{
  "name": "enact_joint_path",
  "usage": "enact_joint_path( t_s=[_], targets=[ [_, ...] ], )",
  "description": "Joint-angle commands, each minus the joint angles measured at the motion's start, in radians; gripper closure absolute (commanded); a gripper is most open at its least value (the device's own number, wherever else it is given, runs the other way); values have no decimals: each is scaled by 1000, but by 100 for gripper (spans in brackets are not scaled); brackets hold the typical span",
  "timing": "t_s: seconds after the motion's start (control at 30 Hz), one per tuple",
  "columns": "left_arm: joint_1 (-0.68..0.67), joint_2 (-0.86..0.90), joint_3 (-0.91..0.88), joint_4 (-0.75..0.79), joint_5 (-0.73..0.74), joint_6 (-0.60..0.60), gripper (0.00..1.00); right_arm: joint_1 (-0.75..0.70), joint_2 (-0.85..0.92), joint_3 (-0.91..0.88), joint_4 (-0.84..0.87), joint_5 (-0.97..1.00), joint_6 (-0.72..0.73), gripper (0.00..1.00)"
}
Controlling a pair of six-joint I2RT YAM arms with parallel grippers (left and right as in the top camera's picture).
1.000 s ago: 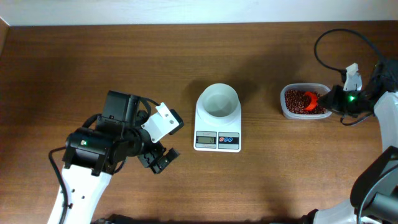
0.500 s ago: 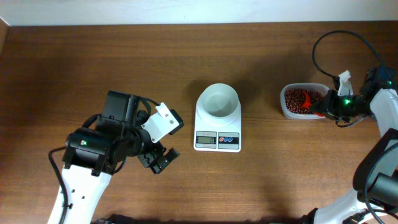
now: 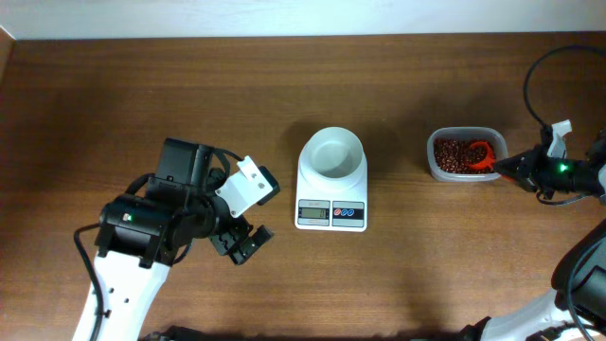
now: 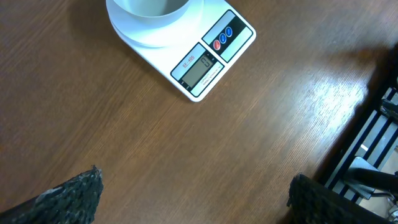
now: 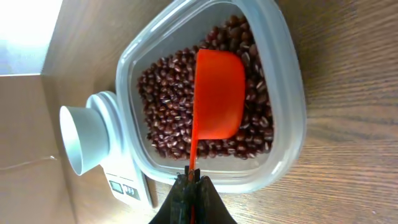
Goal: Scoop and weigh 50g on scale
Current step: 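Dip the scoop into the red beans with the right gripper and scoop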
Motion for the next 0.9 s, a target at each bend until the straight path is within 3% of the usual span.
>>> enact_joint_path(
  t_s=[0.0, 0.47, 0.53, 0.6, 0.67, 0.73, 0.87],
  targets=[
    [6, -3, 15, -1, 15, 15, 1, -5, -23, -10, -5, -99, -47, 96],
    [6, -3, 15, -1, 14, 15, 1, -6, -28, -8, -27, -134, -93, 96],
    [6, -3, 15, -1, 15, 15, 1, -6, -28, -8, -29, -70, -84, 96],
    [6, -3, 15, -1, 14, 15, 1, -6, -28, -8, -49, -146, -129, 96],
    [6, -3, 15, -1, 14, 15, 1, -6, -28, -8, -56, -95, -114, 96],
    [6, -3, 15, -1, 15, 15, 1, -6, -28, -7, -62, -225, -162, 96],
    [6, -3, 15, -1, 14, 15, 1, -10, -28, -5, -67, -142, -143, 96]
  ],
)
